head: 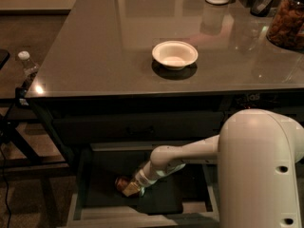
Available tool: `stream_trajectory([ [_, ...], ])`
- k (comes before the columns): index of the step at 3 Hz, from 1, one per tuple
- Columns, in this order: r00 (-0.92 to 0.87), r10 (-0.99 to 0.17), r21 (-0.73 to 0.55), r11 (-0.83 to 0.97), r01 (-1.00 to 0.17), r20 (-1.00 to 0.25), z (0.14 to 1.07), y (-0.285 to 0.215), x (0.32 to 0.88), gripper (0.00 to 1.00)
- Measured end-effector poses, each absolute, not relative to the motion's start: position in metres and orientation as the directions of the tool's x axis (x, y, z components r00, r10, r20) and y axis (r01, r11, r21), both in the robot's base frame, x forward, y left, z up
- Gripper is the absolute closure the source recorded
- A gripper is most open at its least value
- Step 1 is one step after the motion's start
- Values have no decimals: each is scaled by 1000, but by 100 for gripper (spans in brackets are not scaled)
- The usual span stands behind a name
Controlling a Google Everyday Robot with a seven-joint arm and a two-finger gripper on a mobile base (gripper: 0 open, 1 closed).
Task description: Pick coke can from middle drawer and place on counter
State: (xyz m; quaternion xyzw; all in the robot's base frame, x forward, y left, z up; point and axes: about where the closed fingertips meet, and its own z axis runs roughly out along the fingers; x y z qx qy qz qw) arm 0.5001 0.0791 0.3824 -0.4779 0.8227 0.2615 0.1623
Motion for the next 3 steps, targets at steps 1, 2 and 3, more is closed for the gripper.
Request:
stream_trajectory([
  [1, -491, -701, 275, 406, -871, -517, 382, 79, 500, 65],
  [2, -491, -701, 275, 406, -871, -517, 382, 79, 500, 89],
  [3, -491, -701, 275, 406, -871, -517, 382, 79, 500, 100],
])
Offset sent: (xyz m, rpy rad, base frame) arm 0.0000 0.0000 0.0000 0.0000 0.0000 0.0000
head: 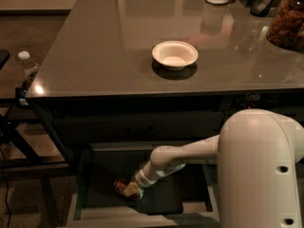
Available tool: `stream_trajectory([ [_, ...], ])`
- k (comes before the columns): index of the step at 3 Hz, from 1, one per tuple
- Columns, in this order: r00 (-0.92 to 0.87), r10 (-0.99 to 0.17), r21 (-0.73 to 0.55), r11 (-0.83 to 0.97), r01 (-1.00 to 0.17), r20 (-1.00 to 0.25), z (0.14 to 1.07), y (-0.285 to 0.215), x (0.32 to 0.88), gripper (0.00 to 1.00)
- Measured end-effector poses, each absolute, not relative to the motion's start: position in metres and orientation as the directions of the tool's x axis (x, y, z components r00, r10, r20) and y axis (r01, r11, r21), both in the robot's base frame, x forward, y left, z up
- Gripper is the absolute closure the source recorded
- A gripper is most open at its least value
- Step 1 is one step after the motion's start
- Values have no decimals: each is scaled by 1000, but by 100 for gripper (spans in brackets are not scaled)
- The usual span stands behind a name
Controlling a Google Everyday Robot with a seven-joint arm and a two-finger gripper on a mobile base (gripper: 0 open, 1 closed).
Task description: Pick coke can from middle drawer and place on counter
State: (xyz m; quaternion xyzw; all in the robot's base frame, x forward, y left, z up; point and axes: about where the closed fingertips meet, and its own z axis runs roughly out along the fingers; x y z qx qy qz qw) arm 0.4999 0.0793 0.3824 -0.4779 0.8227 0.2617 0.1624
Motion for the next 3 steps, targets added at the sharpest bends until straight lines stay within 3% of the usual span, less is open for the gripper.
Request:
stream_trajectory([
  [3, -529, -657, 209, 504, -838, -537, 464, 48, 490, 100],
])
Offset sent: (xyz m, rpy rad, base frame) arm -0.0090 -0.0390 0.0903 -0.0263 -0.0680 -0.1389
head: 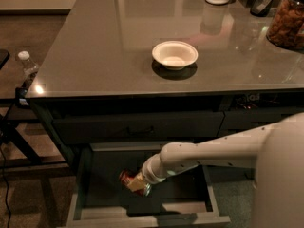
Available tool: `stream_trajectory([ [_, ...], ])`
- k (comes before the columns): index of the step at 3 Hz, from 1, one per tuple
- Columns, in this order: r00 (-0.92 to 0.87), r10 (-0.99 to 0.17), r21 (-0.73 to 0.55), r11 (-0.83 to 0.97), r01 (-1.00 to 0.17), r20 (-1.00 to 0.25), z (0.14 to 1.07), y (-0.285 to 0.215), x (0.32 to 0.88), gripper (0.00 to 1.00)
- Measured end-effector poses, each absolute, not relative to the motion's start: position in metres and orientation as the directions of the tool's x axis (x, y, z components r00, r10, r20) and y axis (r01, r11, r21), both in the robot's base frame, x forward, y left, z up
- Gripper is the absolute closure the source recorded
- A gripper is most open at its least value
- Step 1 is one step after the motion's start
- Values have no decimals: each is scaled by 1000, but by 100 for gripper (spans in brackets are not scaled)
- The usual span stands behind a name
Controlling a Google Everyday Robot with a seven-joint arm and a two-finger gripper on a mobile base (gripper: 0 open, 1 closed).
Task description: Pick coke can from middle drawer and place on counter
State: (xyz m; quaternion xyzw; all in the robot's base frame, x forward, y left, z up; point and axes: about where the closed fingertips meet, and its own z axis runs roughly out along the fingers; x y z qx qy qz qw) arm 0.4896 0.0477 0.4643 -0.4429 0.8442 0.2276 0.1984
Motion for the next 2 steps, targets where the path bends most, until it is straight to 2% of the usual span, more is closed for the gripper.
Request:
stream_trajectory([
  [2, -487, -663, 128, 514, -848, -568, 544, 26, 477, 100],
])
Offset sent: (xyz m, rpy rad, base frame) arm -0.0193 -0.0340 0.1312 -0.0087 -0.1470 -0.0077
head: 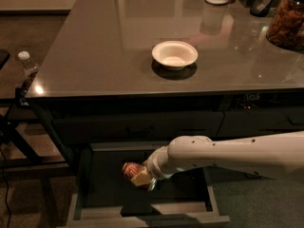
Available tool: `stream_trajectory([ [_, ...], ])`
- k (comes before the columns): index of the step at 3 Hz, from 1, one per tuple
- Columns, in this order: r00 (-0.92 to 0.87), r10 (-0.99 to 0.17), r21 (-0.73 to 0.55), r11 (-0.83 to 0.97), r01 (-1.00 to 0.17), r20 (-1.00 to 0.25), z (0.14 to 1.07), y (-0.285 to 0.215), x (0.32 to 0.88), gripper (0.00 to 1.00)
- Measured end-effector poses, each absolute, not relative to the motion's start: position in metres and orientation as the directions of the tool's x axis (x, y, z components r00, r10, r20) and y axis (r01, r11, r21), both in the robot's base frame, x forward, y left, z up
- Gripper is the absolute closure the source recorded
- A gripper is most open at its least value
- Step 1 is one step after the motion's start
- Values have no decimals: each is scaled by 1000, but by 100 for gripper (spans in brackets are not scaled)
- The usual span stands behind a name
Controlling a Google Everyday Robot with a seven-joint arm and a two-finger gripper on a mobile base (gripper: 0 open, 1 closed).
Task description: Pick coke can from middle drawer and place on counter
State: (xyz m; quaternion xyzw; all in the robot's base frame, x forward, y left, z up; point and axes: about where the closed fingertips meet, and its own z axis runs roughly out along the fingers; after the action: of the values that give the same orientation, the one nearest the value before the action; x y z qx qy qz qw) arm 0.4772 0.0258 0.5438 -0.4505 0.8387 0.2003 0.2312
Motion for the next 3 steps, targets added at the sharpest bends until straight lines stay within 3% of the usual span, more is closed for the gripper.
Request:
stream_trajectory([
  [3, -456, -666, 41, 540, -841, -590, 612, 7, 492, 100],
])
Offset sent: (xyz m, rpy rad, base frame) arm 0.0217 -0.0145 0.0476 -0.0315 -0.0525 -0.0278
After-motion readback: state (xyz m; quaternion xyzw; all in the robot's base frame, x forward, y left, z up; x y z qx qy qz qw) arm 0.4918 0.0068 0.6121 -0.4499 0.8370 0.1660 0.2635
